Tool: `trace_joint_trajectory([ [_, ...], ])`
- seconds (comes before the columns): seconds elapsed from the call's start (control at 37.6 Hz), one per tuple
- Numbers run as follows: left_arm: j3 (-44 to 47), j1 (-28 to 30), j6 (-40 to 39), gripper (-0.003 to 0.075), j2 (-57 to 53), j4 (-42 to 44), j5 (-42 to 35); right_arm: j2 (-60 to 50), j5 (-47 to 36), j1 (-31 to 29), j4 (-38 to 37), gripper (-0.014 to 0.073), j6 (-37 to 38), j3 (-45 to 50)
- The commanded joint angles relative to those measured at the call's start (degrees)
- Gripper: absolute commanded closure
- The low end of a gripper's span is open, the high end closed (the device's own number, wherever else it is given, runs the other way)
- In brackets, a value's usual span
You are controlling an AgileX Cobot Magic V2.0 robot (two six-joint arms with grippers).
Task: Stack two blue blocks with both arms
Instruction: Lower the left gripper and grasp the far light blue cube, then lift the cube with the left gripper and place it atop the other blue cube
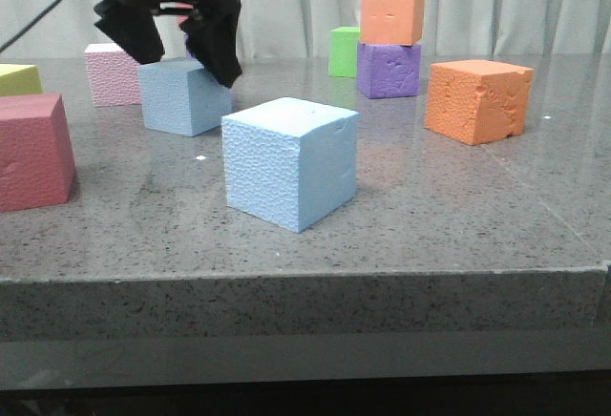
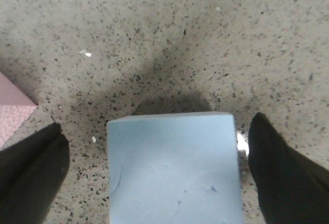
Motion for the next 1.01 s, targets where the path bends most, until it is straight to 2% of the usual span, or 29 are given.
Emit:
trace_joint_trajectory([
  [0.0,-1.9,-0.2,-0.2,0.0041,-2.8,-0.2,-2.5,0.4,-4.2,-0.3,0.7,0.0662,0.0,-1.6],
  [0.08,-1.9,-0.2,-0.2,0.0043,-2.8,-0.2,-2.6,0.4,-4.2,-0.3,0.7,0.0662,0.0,-1.6],
  [0.16,-1.9,-0.2,-0.2,0.008,-2.8,-0.2,-2.6,0.4,-4.2,-0.3,0.7,0.0662,0.0,-1.6],
  [0.37,-1.9,-0.2,-0.2,0.0314,-2.8,-0.2,-1.9,0.4,-4.2,-0.3,0.7,0.0662,0.0,-1.6],
  [0.51,-2.2,-0.2,-0.2,0.0407,-3.2,0.2,-1.0,0.4,-4.2,-0.3,0.7,0.0662,0.0,-1.6],
  [0.59,-3.3,-0.2,-0.2,0.043,-3.6,0.3,1.6,0.4,-4.1,-0.3,0.7,0.0662,0.0,-1.6],
  [0.83,-11.3,-0.2,-0.2,0.043,-4.5,-0.9,12.3,0.4,-3.9,-0.3,0.7,0.0662,0.0,-1.6],
  [0.98,-12.1,-0.2,-0.8,0.0445,-6.7,-5.9,12.3,0.5,-3.9,-0.3,0.7,0.0662,0.0,-1.6],
])
